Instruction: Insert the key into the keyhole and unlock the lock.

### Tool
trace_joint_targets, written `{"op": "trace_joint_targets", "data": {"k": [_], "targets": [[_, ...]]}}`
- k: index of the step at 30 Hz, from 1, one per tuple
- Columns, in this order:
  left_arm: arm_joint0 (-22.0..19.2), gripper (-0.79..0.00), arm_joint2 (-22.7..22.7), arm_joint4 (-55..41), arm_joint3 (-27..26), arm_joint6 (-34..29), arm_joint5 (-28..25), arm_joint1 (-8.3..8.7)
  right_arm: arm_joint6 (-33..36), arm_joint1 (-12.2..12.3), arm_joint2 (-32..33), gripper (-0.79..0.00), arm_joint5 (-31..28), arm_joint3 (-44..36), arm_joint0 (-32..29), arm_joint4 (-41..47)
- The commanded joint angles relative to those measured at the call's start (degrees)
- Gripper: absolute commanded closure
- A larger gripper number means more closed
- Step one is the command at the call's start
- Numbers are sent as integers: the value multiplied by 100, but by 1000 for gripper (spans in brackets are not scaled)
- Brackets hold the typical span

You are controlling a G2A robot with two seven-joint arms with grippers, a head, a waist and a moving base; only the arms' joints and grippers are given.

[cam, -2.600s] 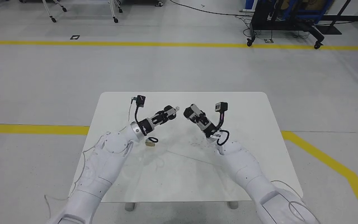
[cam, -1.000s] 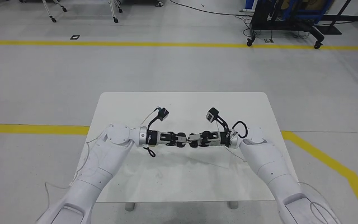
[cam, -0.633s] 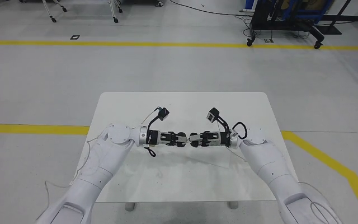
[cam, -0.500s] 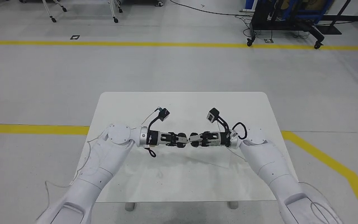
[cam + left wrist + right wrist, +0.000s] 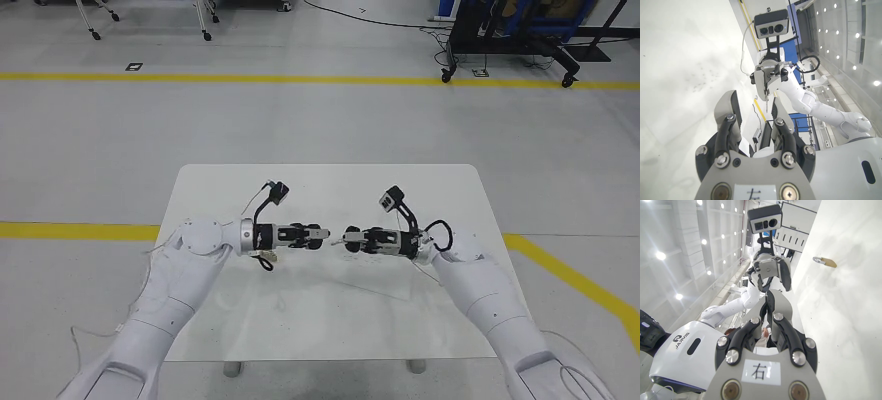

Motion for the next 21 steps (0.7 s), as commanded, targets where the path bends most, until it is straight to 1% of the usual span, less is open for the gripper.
{"op": "trace_joint_targets", "data": {"k": [1, 3, 5, 21], "targets": [[77, -785, -232, -1, -76, 202, -16, 61, -145, 74, 183, 0, -146, -82, -110, 77], [167, -785, -476, 17, -168, 433, -42, 123, -338, 163, 440, 0, -339, -159, -270, 227], [167, -785, -476, 17, -168, 433, -42, 123, -432, 243, 640, 0, -433, -198, -401, 271], [167, -785, -476, 17, -168, 433, -42, 123, -432, 243, 640, 0, -433, -198, -401, 271]]}}
